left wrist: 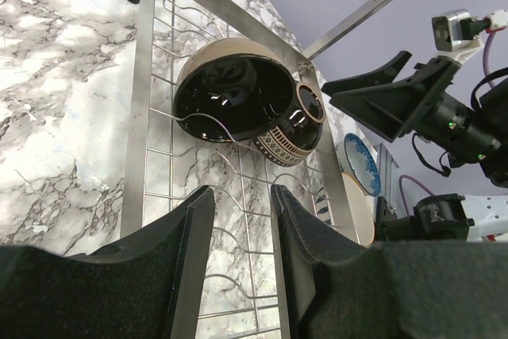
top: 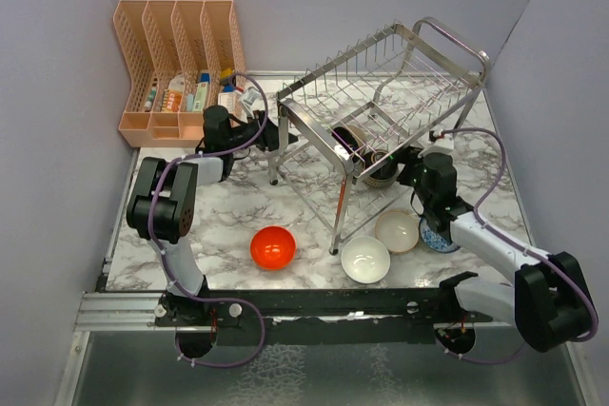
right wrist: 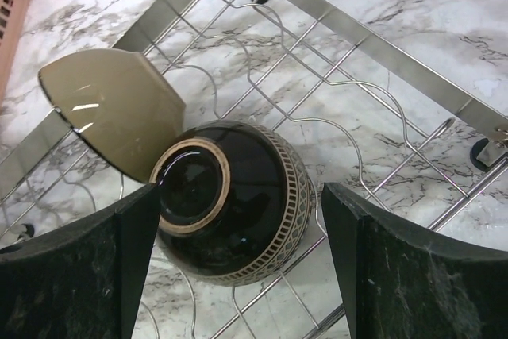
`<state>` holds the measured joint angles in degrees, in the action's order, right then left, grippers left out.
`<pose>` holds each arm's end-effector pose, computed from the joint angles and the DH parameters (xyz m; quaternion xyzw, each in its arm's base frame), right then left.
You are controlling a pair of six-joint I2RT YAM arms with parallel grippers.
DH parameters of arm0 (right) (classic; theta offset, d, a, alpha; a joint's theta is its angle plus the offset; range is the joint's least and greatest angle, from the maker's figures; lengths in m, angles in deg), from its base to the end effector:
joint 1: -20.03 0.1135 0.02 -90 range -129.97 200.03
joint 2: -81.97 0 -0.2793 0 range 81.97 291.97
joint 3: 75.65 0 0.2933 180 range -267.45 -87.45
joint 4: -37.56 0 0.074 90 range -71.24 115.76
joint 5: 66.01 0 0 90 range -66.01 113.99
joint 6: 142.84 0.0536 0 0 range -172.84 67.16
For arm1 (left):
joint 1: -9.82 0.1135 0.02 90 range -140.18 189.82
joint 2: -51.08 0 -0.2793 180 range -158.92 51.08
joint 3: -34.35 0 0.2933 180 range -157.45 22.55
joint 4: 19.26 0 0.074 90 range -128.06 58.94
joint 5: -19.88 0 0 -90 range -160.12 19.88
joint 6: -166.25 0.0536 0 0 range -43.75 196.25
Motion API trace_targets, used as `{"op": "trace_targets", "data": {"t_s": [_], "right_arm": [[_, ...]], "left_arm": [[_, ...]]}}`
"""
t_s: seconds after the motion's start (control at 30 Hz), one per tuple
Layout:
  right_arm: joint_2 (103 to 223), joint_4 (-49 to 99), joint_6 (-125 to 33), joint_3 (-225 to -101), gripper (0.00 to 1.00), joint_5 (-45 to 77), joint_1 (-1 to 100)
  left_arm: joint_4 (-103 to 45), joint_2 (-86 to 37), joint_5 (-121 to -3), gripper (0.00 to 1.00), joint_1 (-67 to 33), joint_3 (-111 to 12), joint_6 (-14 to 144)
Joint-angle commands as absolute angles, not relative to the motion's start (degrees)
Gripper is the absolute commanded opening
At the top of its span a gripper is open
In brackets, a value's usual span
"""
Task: Load the bowls into the dish rack
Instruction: Move the bowl to the dish rack.
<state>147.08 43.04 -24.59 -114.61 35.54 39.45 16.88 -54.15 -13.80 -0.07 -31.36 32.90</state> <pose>0.2715 0.0843 0.1929 0.1201 0.8115 0.1530 0.5511 0.4092 -0.1166 0.1902 0.1253 0.7076 -0.5780 0.3868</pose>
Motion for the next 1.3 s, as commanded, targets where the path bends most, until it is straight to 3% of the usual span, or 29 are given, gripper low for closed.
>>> {"op": "trace_targets", "data": {"t_s": [0.0,0.23,0.63,1.27], "right_arm": [[150.0,40.7,-23.4,-117.3,0.8,40.9,39.3],[150.6,39.1,-24.0,-117.2,0.79,43.2,39.3],[157.2,32.5,-19.8,-121.2,0.78,57.9,39.3],[163.3,25.4,-16.5,-125.9,0.8,59.1,36.5]], "left_arm": [[17.9,-51.9,-14.0,0.37,-0.3,-31.9,33.4],[17.7,-52.3,-14.0,0.37,-0.3,-32.2,33.6],[17.2,-51.8,-14.1,0.37,-0.2,-32.0,34.0],[16.4,-51.1,-14.4,0.37,-0.4,-31.7,34.5]]}}
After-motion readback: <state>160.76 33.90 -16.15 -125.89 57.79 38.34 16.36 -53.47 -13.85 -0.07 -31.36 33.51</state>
